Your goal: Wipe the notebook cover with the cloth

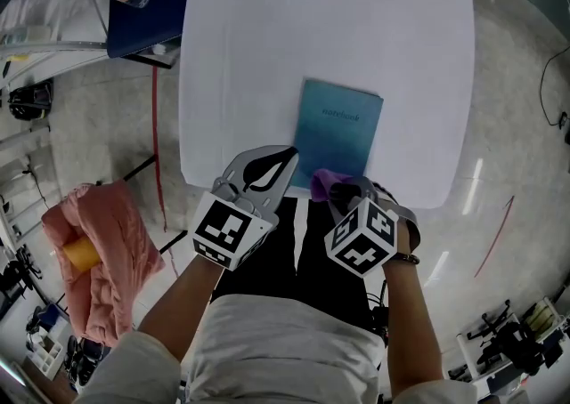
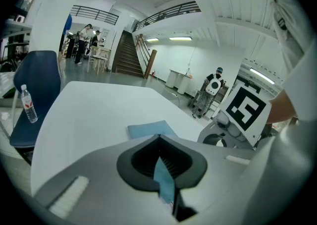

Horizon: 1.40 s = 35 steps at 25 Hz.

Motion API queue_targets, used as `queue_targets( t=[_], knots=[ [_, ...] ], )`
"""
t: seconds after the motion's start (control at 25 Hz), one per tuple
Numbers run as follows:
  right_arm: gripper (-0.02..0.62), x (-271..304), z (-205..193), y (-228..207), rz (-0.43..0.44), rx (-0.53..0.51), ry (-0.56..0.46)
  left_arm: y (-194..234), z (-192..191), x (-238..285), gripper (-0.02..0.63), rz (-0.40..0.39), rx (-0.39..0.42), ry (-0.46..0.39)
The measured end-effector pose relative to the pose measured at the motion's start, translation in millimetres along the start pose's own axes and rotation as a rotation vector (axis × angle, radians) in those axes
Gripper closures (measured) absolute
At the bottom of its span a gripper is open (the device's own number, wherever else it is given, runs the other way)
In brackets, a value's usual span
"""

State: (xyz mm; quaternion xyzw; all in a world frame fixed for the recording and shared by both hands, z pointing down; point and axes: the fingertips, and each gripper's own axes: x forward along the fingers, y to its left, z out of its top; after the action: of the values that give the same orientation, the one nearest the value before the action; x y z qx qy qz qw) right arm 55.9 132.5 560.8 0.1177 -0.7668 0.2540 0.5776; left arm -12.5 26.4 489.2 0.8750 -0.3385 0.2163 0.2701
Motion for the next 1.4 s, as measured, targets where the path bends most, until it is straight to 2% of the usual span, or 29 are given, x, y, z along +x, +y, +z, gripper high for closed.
queue_targets(
  t=[0.56, 1.0, 1.4],
  knots=[
    [0.486, -12.2, 3.7, -5.4, -0.020, -0.001, -0.048, 3.3, 13.7, -4.2, 0.606, 0.010, 0.025, -0.001],
    [0.485, -41.8, 24.9, -28.5, -0.083, 0.086, -0.186, 4.7, 42.5, -5.6, 0.606, 0.011, 0.056, -0.030],
    [0.485, -78.8, 36.2, -42.0, -0.136, 0.143, -0.296, -12.8, 70.7, -8.7, 0.606, -0.001, 0.103, -0.053]
  ],
)
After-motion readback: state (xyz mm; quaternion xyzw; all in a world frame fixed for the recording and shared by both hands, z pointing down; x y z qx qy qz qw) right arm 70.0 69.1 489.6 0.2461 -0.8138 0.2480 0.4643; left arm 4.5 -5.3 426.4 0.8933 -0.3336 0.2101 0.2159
